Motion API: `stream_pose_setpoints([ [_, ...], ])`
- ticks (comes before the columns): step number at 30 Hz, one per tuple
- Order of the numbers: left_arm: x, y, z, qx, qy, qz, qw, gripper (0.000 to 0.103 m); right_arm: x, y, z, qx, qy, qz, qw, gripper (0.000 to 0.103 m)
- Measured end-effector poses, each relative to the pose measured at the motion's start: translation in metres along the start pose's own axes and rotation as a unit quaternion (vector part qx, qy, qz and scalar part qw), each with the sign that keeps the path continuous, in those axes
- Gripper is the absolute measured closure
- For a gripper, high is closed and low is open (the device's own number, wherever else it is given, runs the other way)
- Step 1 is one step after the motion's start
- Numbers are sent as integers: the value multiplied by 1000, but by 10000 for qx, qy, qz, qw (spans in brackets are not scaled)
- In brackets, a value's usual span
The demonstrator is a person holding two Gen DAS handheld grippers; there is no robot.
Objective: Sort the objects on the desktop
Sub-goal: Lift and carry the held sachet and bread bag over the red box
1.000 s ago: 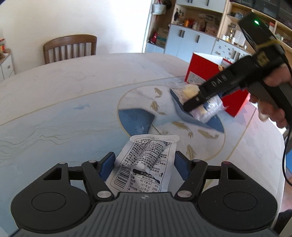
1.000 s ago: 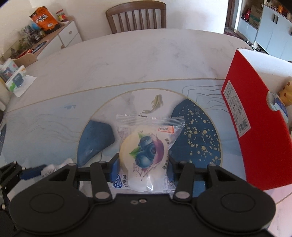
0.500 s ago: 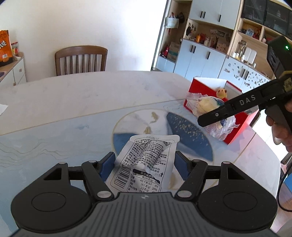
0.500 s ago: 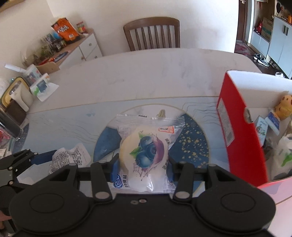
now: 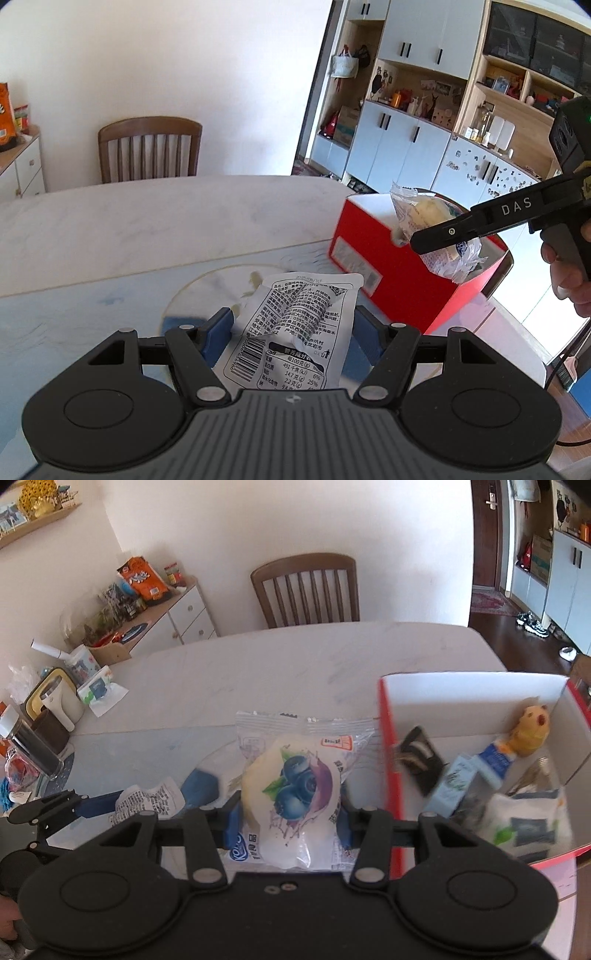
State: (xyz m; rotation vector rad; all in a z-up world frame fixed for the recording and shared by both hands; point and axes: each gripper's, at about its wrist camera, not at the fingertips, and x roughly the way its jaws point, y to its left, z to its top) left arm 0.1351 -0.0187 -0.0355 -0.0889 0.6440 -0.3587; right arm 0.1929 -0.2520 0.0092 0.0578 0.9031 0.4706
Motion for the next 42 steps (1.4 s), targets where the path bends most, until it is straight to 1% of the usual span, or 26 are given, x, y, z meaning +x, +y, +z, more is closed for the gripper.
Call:
stream_pose_setpoints([
  [6, 17, -32, 14, 19, -70, -96, 9999, 33, -16, -38, 1, 95, -158, -97, 9998, 56],
  [10, 32, -57, 25, 121, -71, -182, 9997, 33, -25, -64, -3, 164, -199, -160, 9995, 56],
  [19, 69, -117, 54, 618, -74, -383, 9973, 33, -45, -130, -5, 385, -335, -541, 9972, 56],
  [23, 90, -141, 68, 883, -3, -430, 9952, 33, -50, -155, -5, 434, -379, -745, 9956, 56],
  [31, 134, -175, 90, 1248, 145, -415, 9912, 33, -44, -187, -4, 448, -289, -912, 9944, 56],
  [42, 197, -201, 102, 1732, 492, -246, 9834, 33, -27, -212, -3, 325, -33, -955, 9949, 56],
])
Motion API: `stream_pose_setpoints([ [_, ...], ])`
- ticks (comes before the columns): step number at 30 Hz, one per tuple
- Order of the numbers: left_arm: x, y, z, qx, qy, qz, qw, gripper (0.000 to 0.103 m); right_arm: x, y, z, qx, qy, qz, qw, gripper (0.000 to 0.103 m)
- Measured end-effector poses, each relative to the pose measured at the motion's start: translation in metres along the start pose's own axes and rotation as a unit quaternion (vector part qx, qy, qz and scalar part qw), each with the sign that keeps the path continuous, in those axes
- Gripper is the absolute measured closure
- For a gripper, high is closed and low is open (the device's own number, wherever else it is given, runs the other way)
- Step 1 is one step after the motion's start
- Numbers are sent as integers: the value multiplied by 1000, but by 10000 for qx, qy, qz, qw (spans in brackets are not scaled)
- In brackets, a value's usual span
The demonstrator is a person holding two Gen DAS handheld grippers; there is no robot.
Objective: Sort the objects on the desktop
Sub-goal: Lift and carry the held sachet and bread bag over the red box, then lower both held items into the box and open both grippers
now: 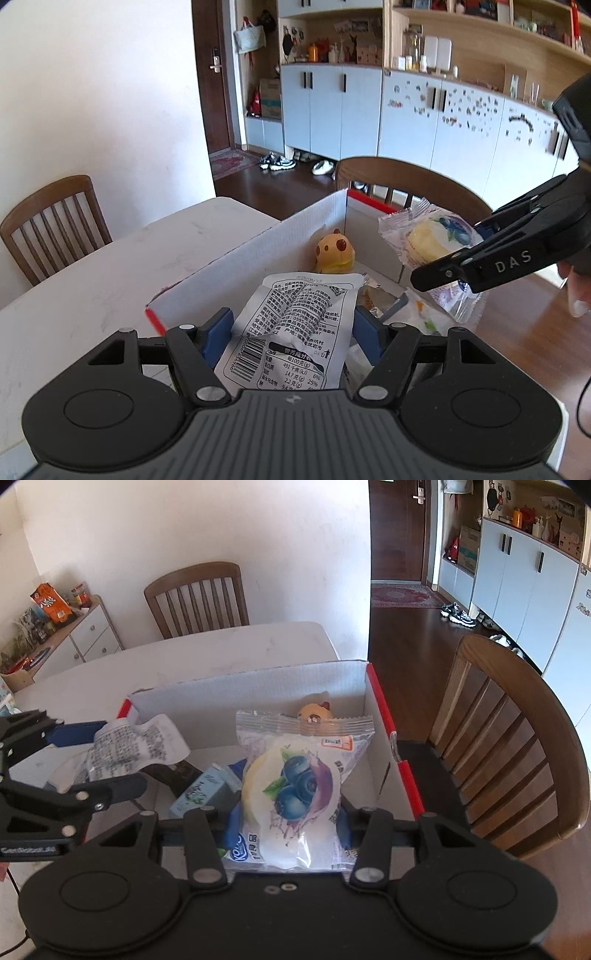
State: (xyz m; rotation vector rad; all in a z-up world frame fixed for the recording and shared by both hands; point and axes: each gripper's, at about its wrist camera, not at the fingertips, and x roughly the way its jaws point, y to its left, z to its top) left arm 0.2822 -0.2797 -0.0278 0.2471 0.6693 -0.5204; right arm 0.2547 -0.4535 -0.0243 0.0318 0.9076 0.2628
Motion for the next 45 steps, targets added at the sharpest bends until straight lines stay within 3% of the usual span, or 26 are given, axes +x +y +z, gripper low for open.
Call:
stream_pose_setpoints([
  [7, 30, -8, 10, 223, 212, 137, 9994, 33, 21, 0, 6, -213, 196, 24, 9996, 56],
  [21, 75, -1, 18, 139, 982, 130, 9950, 33, 64, -7, 22, -388, 538, 44, 9978, 56],
  [35, 90, 11, 8, -250, 1584, -54, 9871, 32, 86, -9, 20, -488, 811, 36, 9955, 56],
  [45, 89, 7, 8, -213, 1657, -64, 9859, 30, 86, -18, 19, -338, 823, 53, 9960, 49],
])
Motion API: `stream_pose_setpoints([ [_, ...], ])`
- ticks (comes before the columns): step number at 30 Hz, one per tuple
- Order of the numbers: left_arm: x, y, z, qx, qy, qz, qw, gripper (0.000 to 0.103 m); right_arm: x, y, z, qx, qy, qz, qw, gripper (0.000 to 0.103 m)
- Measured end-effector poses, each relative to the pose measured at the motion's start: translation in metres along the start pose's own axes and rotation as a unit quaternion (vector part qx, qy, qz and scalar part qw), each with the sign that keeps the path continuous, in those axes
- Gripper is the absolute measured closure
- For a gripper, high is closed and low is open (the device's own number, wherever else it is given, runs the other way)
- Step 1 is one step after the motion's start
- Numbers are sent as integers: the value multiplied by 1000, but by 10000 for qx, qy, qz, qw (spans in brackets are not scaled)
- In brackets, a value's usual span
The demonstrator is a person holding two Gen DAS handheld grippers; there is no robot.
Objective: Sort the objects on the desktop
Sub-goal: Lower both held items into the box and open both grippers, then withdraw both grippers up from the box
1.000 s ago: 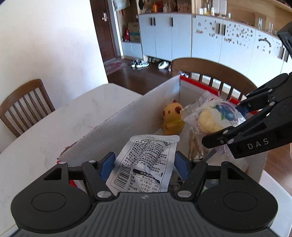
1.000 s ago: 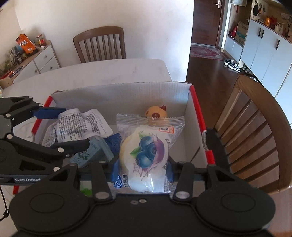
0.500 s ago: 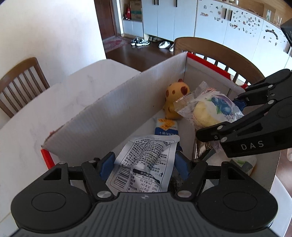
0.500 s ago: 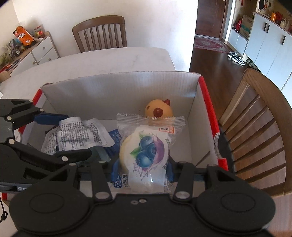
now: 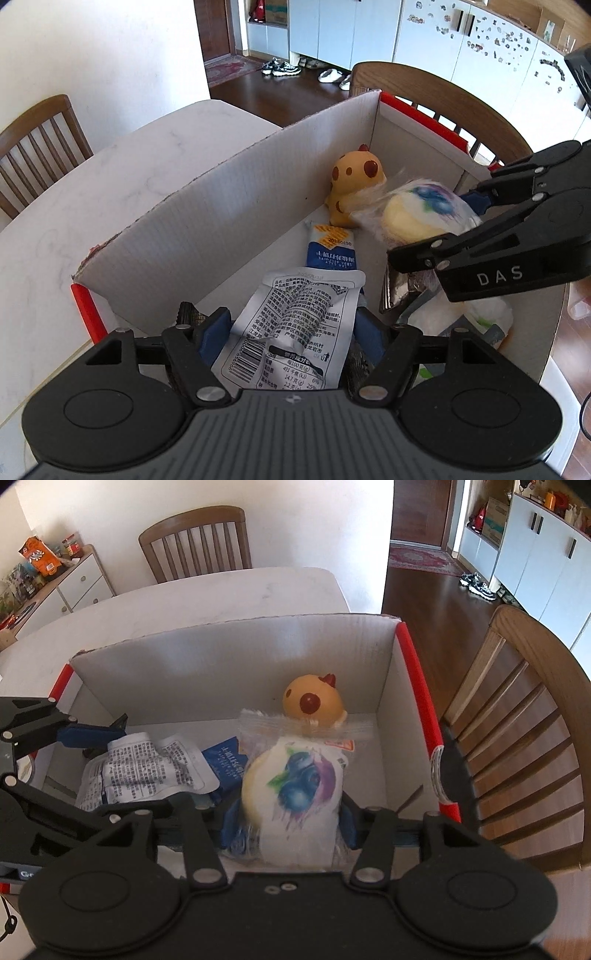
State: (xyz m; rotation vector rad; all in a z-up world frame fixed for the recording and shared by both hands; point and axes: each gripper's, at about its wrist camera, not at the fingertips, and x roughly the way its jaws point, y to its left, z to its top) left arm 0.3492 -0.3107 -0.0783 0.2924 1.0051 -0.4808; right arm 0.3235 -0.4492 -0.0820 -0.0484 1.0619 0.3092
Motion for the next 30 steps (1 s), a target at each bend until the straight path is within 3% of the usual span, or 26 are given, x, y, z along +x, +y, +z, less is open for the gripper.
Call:
stream_pose_setpoints([
  [6, -2, -8, 1, 81, 5, 79, 9999, 17, -4, 2, 1, 2, -52, 114, 9999, 41],
  [17, -17, -5, -6, -322, -165, -95, 9993, 17, -26, 2, 2, -21, -267, 113, 9996, 36],
  [30, -61, 1, -21, -842, -674, -233, 9939, 17, -64, 12, -9, -154, -517, 308, 9981, 36],
])
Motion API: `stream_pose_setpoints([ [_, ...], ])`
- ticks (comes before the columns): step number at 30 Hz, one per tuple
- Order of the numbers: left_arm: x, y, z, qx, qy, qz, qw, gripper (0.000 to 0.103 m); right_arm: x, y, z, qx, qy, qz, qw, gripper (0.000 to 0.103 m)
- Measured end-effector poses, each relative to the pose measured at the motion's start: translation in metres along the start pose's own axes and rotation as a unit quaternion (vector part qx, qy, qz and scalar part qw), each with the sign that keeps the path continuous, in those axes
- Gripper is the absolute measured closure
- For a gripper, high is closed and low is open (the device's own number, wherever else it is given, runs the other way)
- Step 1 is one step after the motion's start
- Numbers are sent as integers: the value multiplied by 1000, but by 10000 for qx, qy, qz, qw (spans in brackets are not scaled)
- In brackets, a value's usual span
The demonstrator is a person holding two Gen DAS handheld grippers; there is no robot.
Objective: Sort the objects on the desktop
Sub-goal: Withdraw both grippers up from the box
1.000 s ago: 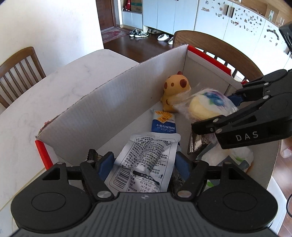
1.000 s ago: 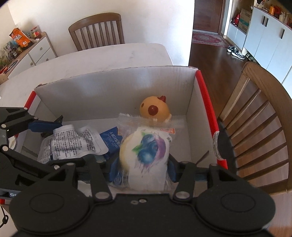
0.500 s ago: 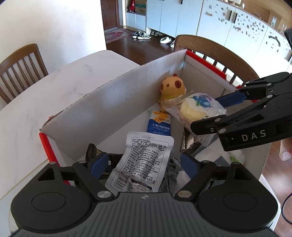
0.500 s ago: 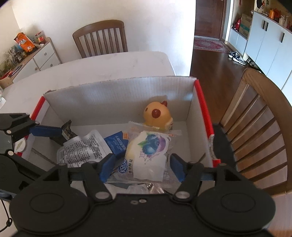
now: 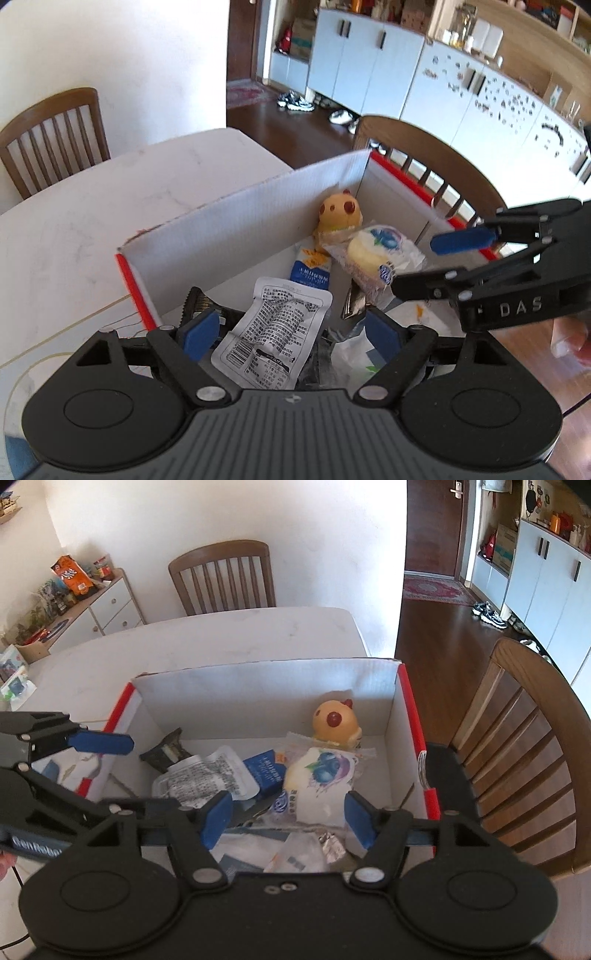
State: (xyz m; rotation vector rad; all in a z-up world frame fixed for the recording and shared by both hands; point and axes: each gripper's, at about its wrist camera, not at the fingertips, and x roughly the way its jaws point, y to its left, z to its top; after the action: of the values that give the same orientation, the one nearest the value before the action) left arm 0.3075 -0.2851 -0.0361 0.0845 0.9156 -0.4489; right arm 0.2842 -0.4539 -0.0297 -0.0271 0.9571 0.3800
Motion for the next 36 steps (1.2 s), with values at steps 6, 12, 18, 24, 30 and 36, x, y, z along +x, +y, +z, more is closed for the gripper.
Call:
stream_pose_setpoints([
  [6, -22, -1, -7, -52, -199, 51, 9998, 17, -16, 8, -6, 66, -67, 81, 9999, 36],
  [12, -41, -2, -16, -128, -350, 20, 9993, 17, -34, 17, -11, 65, -178, 137, 9997, 35],
  [18, -57, 5, -23, -579, -408, -280, 9971, 7, -48, 27, -19, 113, -277, 154, 9994, 35],
  [24, -73, 3, -31, -416, -520, -258, 9974, 7, -55, 36, -27, 140, -315, 133, 9993, 35],
  [30, -90, 3, -40, -379, -701, -354, 9962, 7, -62, 44, -36, 122, -435, 64, 9990, 32],
  [36, -106, 3, -49, -350, -923, -477, 9940, 4, -69, 53, -44, 118, -570, 39, 9983, 27],
])
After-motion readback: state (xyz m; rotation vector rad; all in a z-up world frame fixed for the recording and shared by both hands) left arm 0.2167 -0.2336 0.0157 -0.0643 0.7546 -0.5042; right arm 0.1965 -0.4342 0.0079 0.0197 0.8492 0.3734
